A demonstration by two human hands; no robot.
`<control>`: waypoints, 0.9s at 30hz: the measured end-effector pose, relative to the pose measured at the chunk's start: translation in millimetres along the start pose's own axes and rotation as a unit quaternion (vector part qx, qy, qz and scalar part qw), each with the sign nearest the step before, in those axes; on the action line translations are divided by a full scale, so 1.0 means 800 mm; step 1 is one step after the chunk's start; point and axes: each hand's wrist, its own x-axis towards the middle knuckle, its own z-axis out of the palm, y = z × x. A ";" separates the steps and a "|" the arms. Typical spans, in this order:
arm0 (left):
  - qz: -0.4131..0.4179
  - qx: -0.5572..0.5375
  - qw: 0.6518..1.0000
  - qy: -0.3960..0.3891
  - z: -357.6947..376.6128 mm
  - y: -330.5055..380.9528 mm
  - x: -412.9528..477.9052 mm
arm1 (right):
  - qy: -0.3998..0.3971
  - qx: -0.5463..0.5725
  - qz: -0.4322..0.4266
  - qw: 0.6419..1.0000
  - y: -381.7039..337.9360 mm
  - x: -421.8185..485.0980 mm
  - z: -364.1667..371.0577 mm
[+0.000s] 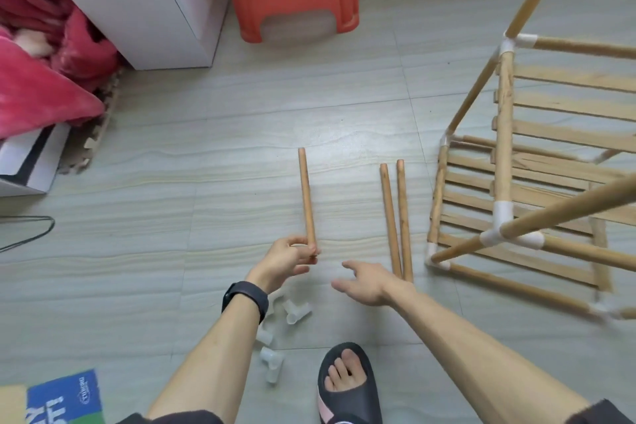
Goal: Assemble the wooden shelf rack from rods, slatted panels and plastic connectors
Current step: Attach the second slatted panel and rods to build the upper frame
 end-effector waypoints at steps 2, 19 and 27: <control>0.029 -0.002 0.999 -0.014 0.002 0.014 -0.030 | 0.072 0.128 -0.008 0.989 -0.017 -0.029 -0.024; 0.454 0.193 0.870 0.002 0.100 0.263 -0.370 | 0.572 -0.289 -0.282 0.714 -0.120 -0.434 -0.219; 0.543 0.342 0.759 -0.109 0.235 0.336 -0.474 | 0.785 -0.294 -0.165 0.520 0.018 -0.569 -0.266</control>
